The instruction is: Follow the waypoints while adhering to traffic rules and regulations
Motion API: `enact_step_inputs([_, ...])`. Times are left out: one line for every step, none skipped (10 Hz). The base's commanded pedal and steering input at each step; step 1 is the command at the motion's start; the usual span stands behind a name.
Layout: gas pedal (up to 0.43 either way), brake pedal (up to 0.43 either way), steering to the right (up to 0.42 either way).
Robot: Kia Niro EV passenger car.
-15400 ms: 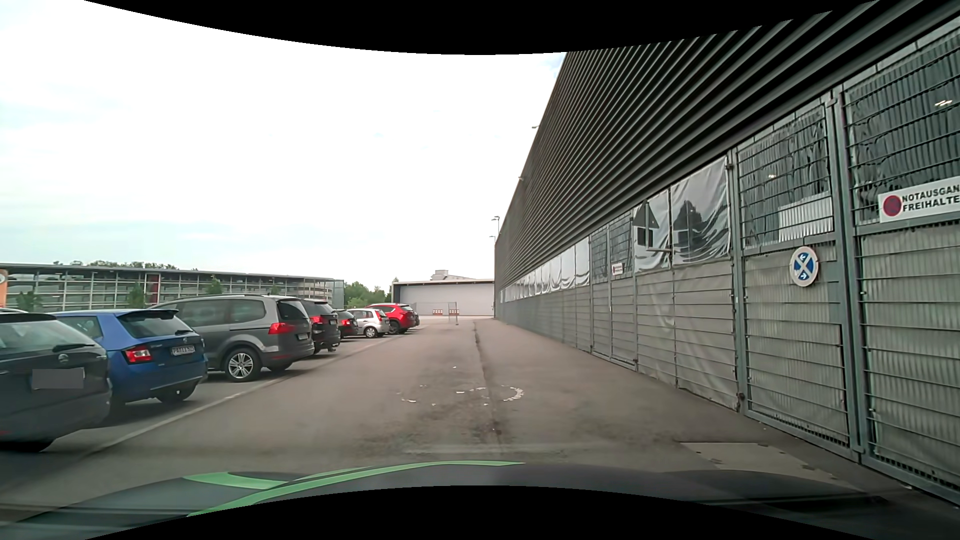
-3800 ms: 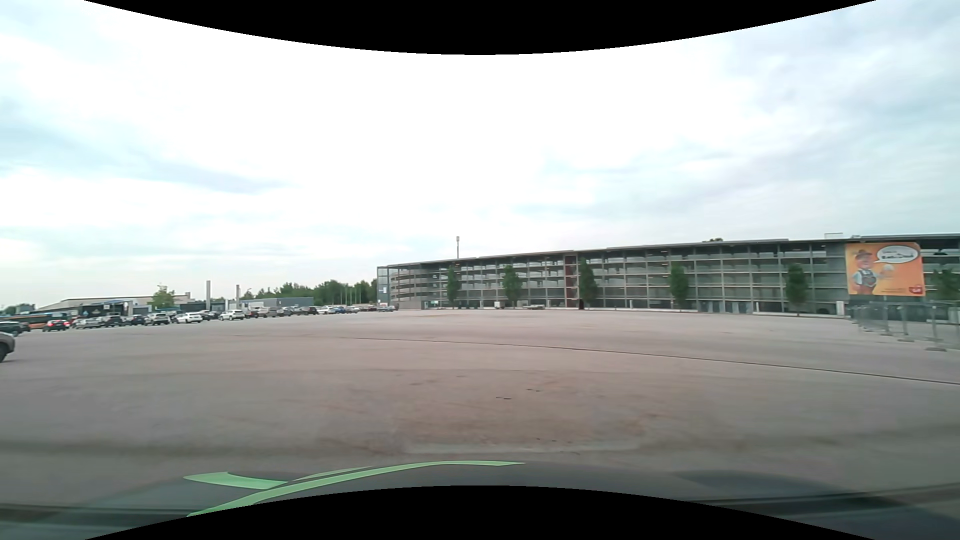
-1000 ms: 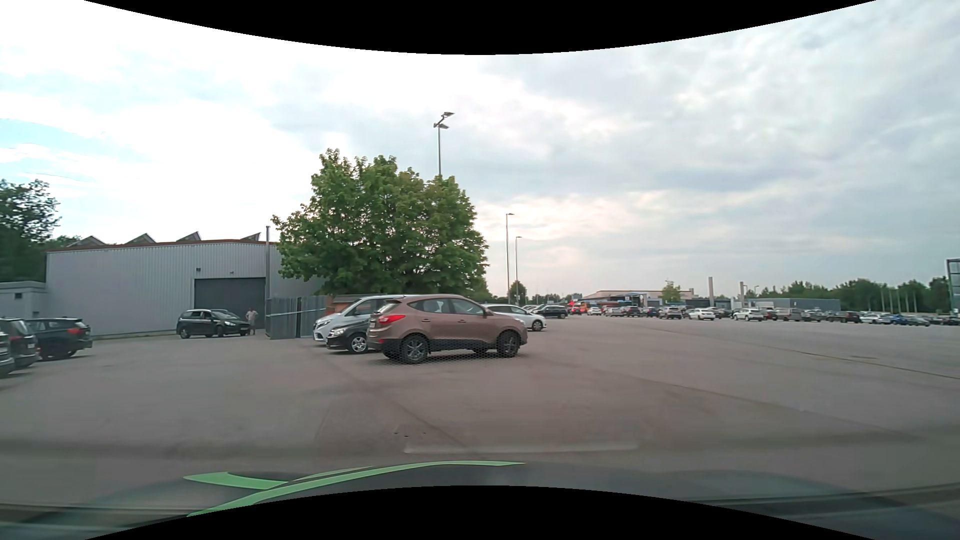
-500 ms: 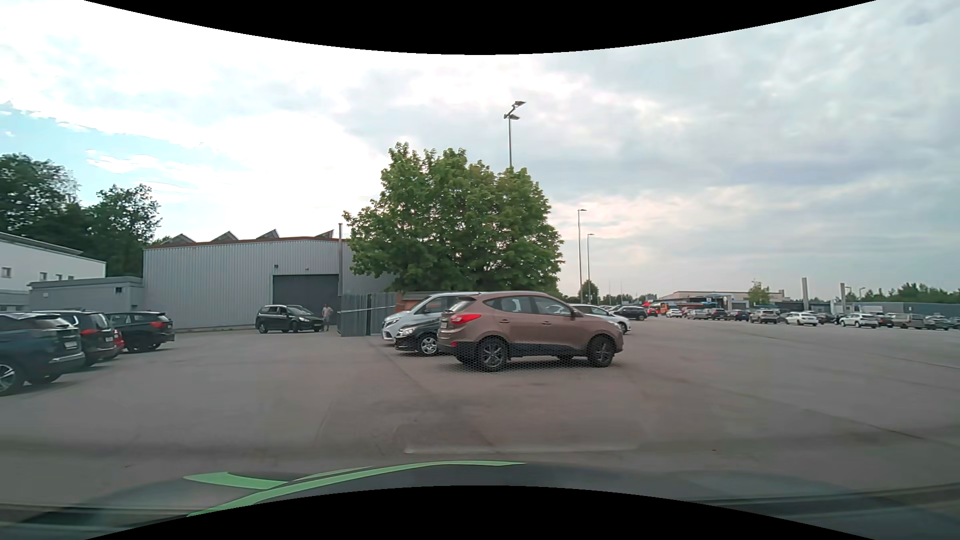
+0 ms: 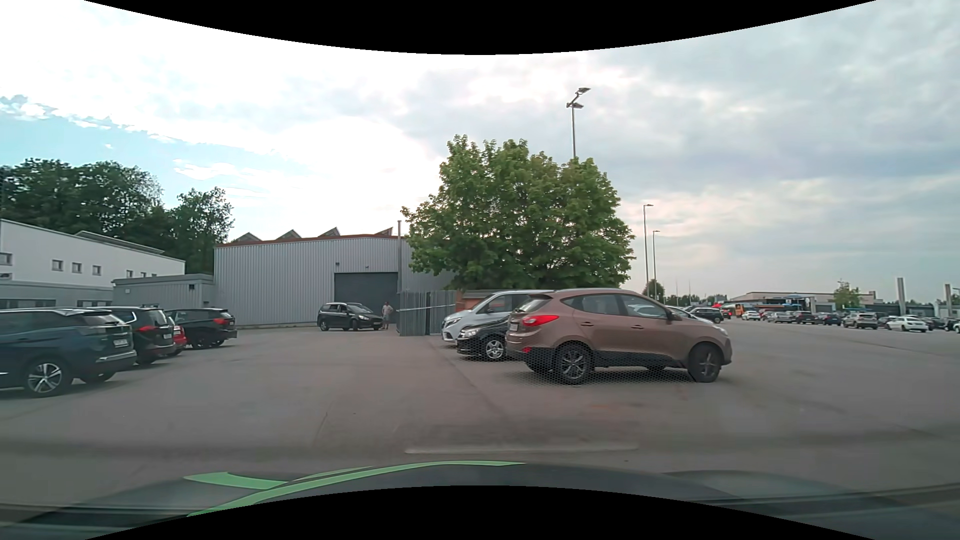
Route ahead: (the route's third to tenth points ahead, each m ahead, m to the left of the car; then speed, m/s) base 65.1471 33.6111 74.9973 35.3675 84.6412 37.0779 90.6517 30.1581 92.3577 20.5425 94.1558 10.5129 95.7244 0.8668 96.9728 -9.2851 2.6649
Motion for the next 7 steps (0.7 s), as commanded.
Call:
enact_step_inputs([0.000,0.189,-0.359])
enact_step_inputs([0.000,0.189,-0.352])
enact_step_inputs([0.000,0.195,-0.336])
enact_step_inputs([0.000,0.189,-0.317])
enact_step_inputs([0.000,0.195,-0.297])
enact_step_inputs([0.000,0.201,-0.271])
enact_step_inputs([0.000,0.207,-0.243])
